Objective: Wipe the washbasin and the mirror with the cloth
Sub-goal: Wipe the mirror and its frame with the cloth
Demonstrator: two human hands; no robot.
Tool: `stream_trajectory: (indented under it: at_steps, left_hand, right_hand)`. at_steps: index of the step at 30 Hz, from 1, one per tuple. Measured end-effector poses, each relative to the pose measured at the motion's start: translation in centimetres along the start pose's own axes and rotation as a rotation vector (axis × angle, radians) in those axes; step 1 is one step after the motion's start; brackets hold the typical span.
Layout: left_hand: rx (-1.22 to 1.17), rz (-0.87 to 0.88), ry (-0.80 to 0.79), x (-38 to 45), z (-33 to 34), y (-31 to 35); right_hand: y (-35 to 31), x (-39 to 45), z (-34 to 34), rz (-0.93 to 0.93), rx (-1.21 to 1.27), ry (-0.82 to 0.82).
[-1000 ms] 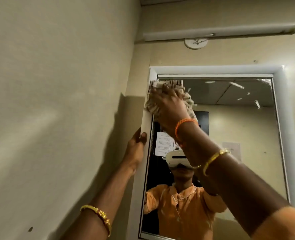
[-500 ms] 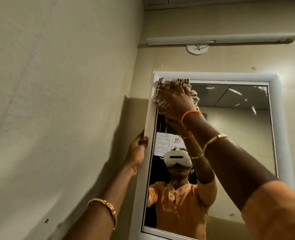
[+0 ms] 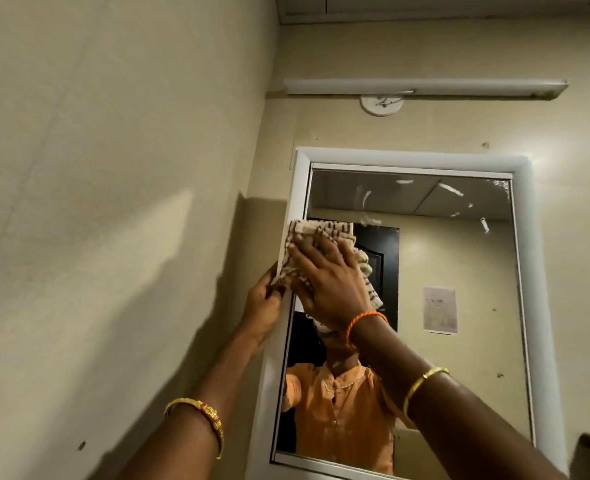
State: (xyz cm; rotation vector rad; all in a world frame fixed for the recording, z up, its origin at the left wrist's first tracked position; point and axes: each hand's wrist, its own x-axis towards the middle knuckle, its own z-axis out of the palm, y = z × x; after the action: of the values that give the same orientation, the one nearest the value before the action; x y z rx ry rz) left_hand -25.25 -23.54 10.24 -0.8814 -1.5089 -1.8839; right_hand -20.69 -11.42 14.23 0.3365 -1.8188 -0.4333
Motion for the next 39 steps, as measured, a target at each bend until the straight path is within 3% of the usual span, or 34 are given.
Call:
stream_trajectory:
  at_steps: [9, 16, 22, 27, 33, 36, 39]
  left_hand:
    - [-0.022, -0.041, -0.011, 0.0, -0.2, -0.3]
    - [0.015, -0.057, -0.013, 0.5, -0.7, -1.0]
    - [0.012, -0.047, -0.025, 0.5, -0.6, -1.4]
    - [0.046, -0.061, 0.015, 0.3, 0.3, -2.0]
    - [0.054, -0.055, 0.091, 0.6, 0.6, -3.2]
    - [0.012, -0.060, 0.091, 1.0, 0.5, -3.6]
    - [-0.037, -0.061, 0.071, 1.2, 0.4, -4.0]
  right_hand:
    - [3.4, 7.5, -2.2, 0.129, -0.062, 0.060]
    - [9.5, 4.7, -3.9, 0.312, -0.065, 0.226]
    - [15.7, 0.2, -5.8, 0.548, -0.069, 0.276]
    - [14.5, 1.5, -5.8, 0.734, 0.053, 0.308]
    - [8.7, 4.3, -4.8, 0.405, -0.015, 0.122]
    - [10.2, 3.5, -5.4, 0.358, -0.053, 0.132]
    - [13.1, 1.8, -5.9, 0.444, -0.074, 0.154]
